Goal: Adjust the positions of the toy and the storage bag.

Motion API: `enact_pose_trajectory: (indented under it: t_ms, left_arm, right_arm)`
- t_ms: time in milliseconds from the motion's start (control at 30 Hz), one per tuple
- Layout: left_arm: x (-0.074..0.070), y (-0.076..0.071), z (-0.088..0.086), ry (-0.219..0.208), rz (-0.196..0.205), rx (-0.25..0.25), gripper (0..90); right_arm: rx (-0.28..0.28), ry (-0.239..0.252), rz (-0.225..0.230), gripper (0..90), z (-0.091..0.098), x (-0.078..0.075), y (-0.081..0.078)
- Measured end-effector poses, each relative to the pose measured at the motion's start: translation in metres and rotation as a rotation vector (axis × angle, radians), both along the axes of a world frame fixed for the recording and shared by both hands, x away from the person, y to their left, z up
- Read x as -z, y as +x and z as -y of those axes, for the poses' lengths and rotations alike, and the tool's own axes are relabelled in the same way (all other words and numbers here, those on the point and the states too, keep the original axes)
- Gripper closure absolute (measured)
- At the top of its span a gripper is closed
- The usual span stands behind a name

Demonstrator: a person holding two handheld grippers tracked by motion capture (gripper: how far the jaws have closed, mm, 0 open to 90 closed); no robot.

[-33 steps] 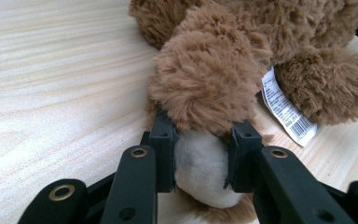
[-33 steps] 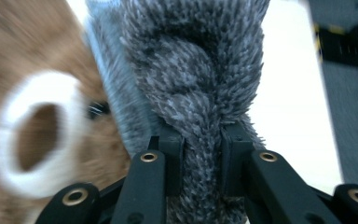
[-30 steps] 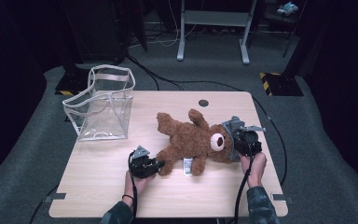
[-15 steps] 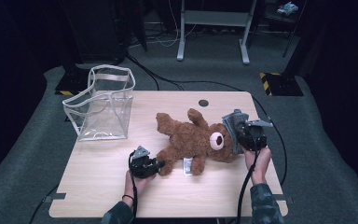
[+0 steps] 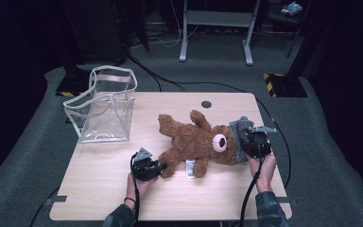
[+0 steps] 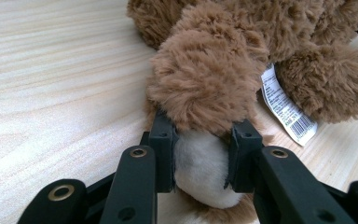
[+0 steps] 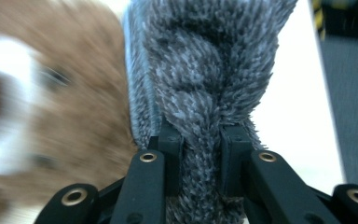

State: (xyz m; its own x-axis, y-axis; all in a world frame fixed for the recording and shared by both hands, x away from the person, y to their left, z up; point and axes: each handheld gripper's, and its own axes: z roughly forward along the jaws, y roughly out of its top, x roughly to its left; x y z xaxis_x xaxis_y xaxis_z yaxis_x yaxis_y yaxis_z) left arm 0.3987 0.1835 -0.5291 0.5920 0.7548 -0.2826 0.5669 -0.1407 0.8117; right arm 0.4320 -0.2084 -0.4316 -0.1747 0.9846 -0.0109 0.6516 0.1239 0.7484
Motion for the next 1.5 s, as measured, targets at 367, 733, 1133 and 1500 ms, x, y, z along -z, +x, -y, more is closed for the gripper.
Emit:
enact_pose_trajectory:
  t_ms: [367,733,1133,1500]
  left_arm:
    - [0.0,-0.001,0.001,0.001,0.003,-0.004,68.7]
    - [0.0,-0.001,0.001,0.001,0.004,-0.006,68.4]
    - [-0.023,-0.009,0.014,0.084,0.046,-0.023,37.4]
    - [-0.055,-0.035,0.079,0.171,0.2,0.118,28.4]
  right_arm:
    - [0.017,0.016,-0.091,74.9,0.0,0.036,-0.002]
    - [-0.05,0.001,-0.035,74.6,-0.021,0.032,-0.024]
    - [-0.015,0.077,-0.05,73.8,0.012,0.041,-0.047]
    - [-0.022,0.097,-0.025,73.5,0.016,0.038,-0.057]
